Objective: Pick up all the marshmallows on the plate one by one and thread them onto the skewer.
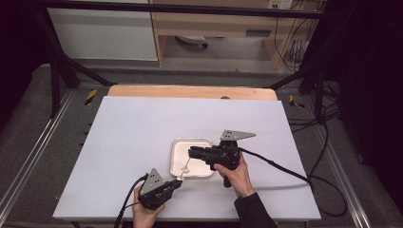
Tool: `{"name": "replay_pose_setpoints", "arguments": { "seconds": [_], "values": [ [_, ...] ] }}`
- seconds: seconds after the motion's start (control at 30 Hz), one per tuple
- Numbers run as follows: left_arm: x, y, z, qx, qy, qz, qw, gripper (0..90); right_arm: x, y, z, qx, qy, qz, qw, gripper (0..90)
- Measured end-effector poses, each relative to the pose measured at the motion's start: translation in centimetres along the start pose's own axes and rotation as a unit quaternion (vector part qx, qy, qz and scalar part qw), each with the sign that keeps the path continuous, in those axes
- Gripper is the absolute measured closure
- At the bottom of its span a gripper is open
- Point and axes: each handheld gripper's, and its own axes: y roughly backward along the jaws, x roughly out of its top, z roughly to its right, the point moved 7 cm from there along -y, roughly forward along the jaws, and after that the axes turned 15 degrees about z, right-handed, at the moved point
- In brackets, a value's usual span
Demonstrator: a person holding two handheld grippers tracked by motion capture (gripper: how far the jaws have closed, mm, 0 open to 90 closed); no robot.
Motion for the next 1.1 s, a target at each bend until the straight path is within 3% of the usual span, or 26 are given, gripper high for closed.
{"name": "replay_pose_setpoints", "arguments": {
  "seconds": [0.37,1.1],
  "values": [
    [0.2,-0.4,0.4,0.001,0.009,0.005,0.9999,88.7,-0.5,0.0,-0.2,0.004,-0.009,0.021,0.9997,80.0],
    [0.2,-0.8,0.5,0.007,0.012,0.01,0.9999,88.8,-1.1,-0.1,-0.2,0.008,-0.006,0.016,0.9998,80.6]
  ]
}}
